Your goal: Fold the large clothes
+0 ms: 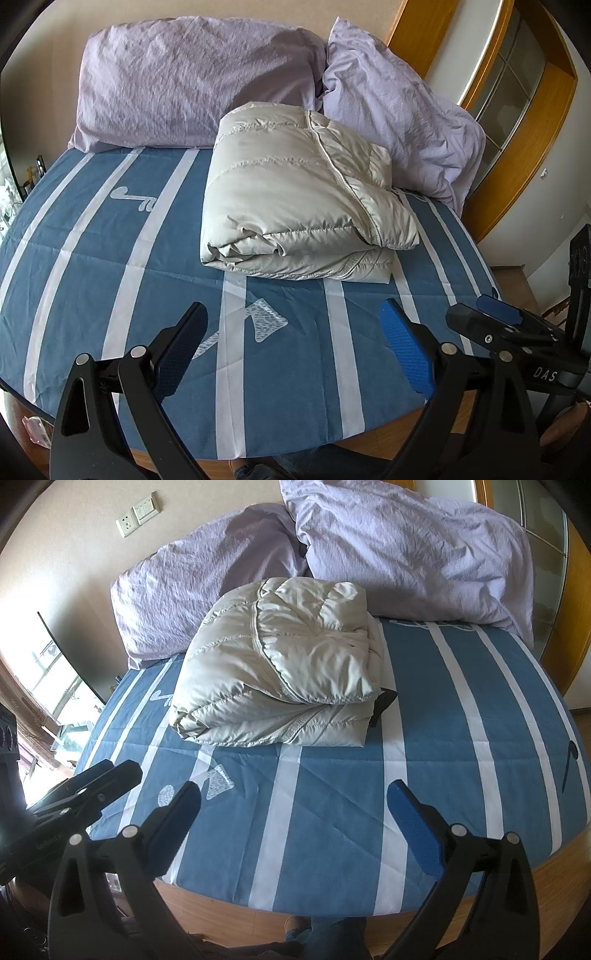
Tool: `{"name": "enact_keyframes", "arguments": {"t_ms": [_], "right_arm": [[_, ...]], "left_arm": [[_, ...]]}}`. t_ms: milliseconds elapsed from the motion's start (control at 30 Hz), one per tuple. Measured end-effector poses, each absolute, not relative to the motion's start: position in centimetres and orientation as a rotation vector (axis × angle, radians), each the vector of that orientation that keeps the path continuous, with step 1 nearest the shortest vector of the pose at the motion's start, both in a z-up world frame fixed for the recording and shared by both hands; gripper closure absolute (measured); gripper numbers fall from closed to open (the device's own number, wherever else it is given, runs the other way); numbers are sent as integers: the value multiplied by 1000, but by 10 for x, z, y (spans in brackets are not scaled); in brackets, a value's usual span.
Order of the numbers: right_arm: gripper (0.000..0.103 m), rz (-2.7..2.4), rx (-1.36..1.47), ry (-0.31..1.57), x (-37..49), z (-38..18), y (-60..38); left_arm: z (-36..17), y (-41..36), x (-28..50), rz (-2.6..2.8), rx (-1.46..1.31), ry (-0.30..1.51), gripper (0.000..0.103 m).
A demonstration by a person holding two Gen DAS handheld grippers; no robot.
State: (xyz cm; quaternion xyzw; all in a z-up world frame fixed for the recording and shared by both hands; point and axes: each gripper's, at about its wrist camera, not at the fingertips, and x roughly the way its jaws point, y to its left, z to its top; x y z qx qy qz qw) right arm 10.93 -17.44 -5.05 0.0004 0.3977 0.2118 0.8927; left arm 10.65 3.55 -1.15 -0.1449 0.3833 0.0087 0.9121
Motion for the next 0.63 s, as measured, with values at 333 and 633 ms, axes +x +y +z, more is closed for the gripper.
{"name": "enact_keyframes", "arguments": {"t_ms": [333, 633], "right_arm": [[2, 436, 3, 824, 109, -50, -173], [2, 437, 2, 823, 109, -50, -174]], "left_arm": [[-12, 35, 106, 18, -300, 791, 8], [-12, 35, 107, 18, -299, 792, 8]]}}
